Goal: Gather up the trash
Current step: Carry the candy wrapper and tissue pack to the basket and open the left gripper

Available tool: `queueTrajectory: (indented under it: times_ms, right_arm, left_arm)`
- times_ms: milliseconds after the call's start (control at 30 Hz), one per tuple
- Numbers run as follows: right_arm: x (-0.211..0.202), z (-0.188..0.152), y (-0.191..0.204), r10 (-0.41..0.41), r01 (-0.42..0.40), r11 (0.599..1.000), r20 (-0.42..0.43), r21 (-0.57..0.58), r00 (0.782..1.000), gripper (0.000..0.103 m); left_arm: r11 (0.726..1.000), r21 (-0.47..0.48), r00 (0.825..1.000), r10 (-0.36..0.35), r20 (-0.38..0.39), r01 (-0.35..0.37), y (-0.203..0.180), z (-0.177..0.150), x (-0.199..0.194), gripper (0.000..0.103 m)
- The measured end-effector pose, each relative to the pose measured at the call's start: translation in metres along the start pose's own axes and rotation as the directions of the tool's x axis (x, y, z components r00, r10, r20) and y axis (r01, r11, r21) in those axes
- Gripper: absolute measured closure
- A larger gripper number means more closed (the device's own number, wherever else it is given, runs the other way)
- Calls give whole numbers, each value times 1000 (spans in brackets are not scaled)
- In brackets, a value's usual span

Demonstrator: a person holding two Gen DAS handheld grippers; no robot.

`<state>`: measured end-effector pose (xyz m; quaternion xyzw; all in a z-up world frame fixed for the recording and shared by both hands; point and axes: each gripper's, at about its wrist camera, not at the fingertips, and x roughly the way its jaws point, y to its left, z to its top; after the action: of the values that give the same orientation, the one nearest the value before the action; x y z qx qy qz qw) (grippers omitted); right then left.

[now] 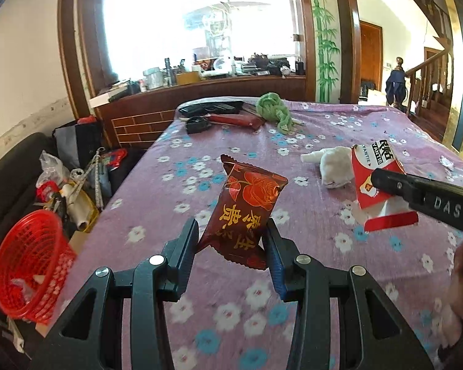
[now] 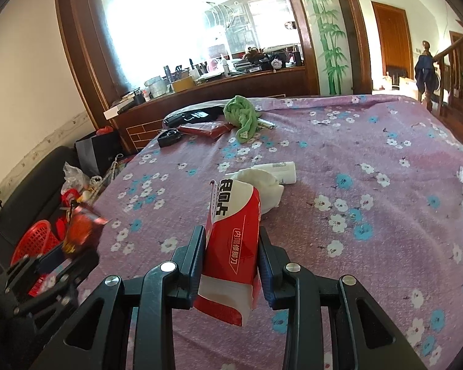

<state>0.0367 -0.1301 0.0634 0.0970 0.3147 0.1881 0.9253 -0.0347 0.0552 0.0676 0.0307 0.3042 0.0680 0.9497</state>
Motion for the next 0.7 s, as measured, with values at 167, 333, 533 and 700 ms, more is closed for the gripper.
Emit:
queueTrajectory:
  times_ms: [167,333,533,700]
  right_arm:
    - [-15,-10,21,37,-37,999,-5,-18,999,68]
    - [-26,-20,46,63,-63,997,-16,-54,998,68]
    - [-31,-24,75,87,-89,991,-25,-101,996,68]
    - [-27,-25,98,112,-117,984,-48,-133,993,68]
  left_arm:
    - [999,-25,1000,25,12,-25,24,-11,-20,62]
    - [998,-52,999,47,21,-46,45,-20,-32,62]
    - [995,-86,998,62,25,-60,66,-27,-39,62]
    - [991,-113,997,80,22,-77,85,-32,-43,62]
